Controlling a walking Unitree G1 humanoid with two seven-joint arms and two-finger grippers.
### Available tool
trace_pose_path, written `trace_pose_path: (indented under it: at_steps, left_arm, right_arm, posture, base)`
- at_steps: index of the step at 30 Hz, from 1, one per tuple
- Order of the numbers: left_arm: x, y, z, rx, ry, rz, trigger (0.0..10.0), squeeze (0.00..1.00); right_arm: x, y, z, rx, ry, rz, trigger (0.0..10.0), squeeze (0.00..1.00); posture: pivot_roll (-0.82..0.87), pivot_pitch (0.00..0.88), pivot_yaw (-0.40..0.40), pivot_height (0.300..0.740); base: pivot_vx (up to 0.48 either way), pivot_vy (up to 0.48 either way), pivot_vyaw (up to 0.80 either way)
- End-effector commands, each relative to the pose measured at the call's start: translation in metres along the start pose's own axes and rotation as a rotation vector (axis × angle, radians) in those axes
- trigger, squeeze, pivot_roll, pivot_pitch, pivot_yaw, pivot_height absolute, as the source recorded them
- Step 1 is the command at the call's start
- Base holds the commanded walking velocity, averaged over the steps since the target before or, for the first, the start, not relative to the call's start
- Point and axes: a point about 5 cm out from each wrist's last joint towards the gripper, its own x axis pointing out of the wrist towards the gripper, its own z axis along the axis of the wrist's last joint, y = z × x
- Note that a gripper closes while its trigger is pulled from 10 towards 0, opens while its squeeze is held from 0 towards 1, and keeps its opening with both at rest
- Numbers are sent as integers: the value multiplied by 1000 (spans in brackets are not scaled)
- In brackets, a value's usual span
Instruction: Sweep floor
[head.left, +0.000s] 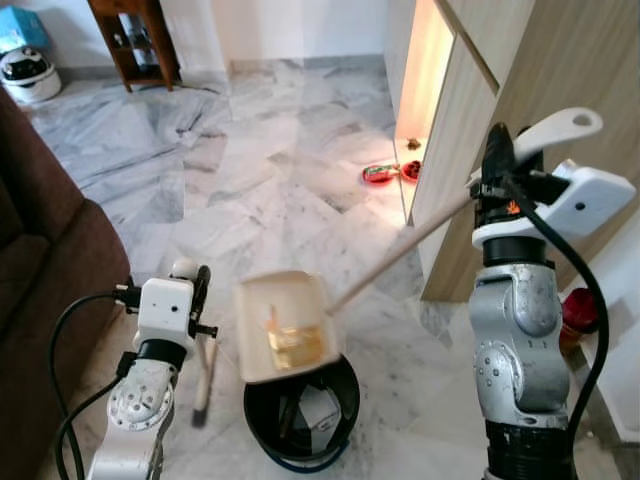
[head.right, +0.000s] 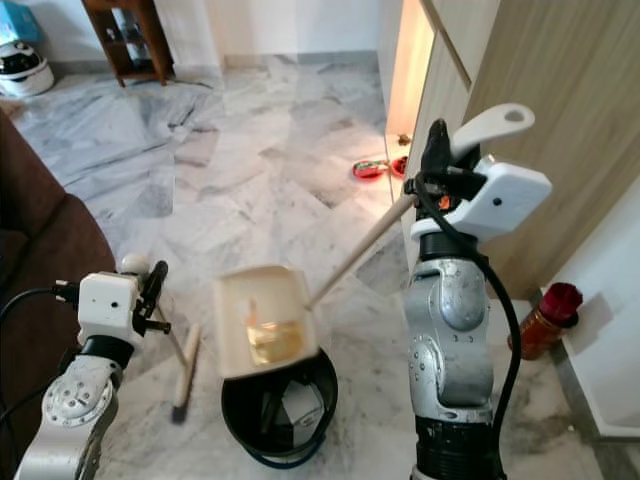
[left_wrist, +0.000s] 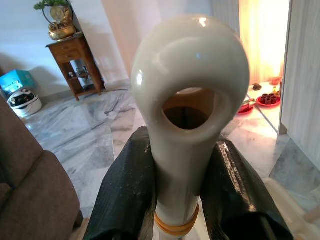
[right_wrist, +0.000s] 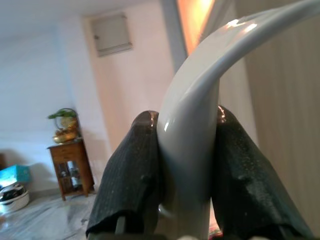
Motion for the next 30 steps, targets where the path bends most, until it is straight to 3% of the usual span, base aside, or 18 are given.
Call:
trace_pose_path:
  at_steps: [1, 11, 16, 30]
  left_arm:
    - [1, 4, 7, 30, -45, 6, 10000, 0]
    - [2, 2, 7, 27, -50, 0, 10000, 0]
    - [3, 1, 8, 24, -52, -7, 10000, 0]
    - [6, -2, 9, 18, -64, -24, 10000, 0]
  right_arm:
    - [1, 15, 21, 38, -106, 72, 10000, 0]
    - [-2, 35, 31, 52, -163, 185, 10000, 0]
    - [-15, 63, 35, -24, -195, 326, 10000, 0]
    - [-40, 113, 42, -146, -280, 552, 10000, 0]
  posture:
    - [36, 74, 45, 740]
    - [35, 74, 48, 740]
    - [28, 74, 55, 740]
    - [34, 75, 61, 740]
  base:
    - [0, 0, 0]
    - [0, 0, 0]
    - [0, 0, 0]
    - [0, 0, 0]
